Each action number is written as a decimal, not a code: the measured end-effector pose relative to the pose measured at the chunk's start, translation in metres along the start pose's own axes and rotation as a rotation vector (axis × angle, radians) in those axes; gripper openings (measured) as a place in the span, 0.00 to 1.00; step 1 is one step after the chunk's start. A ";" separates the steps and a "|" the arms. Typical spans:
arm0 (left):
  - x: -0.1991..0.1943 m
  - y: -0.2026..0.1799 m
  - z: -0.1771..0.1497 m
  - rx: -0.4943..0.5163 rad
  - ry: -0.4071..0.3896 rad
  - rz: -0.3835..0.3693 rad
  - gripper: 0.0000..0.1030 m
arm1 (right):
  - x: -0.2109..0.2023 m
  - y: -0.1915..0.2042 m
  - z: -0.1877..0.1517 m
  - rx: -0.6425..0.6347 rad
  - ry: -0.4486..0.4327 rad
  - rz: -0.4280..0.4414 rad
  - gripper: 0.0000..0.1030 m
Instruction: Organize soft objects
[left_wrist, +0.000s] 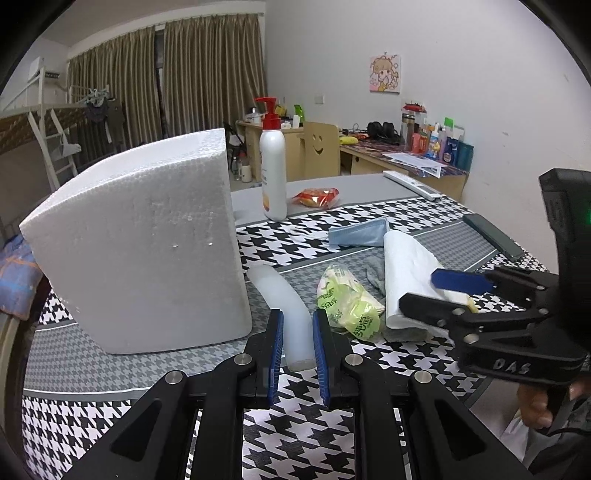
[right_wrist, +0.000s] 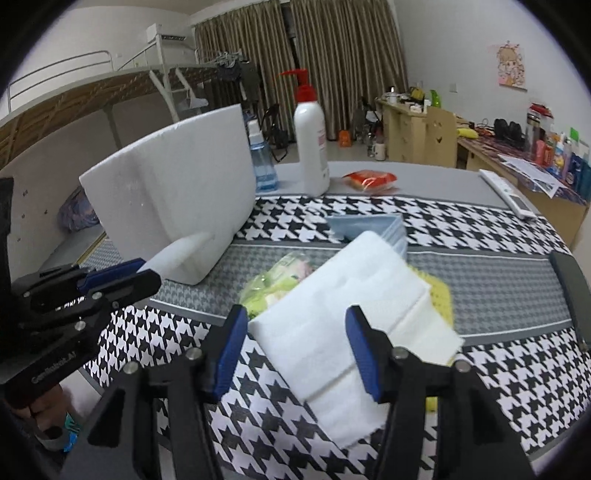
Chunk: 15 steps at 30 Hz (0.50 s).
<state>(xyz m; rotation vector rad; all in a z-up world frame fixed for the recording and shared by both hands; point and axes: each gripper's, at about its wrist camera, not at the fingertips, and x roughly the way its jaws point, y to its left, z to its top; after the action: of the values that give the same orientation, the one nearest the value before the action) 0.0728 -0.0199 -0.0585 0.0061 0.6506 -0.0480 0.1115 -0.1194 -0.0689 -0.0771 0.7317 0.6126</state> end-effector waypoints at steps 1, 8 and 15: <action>0.000 0.000 0.000 0.000 0.000 0.001 0.17 | 0.003 0.001 0.000 -0.003 0.005 -0.004 0.58; 0.003 0.000 -0.001 0.003 0.008 -0.006 0.17 | 0.012 -0.005 -0.004 0.022 0.053 -0.042 0.58; 0.003 0.000 -0.001 0.008 0.008 -0.008 0.17 | 0.020 -0.010 -0.008 0.042 0.102 -0.052 0.25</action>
<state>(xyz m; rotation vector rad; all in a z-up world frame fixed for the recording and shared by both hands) 0.0748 -0.0197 -0.0610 0.0114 0.6583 -0.0584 0.1242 -0.1200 -0.0896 -0.0889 0.8380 0.5464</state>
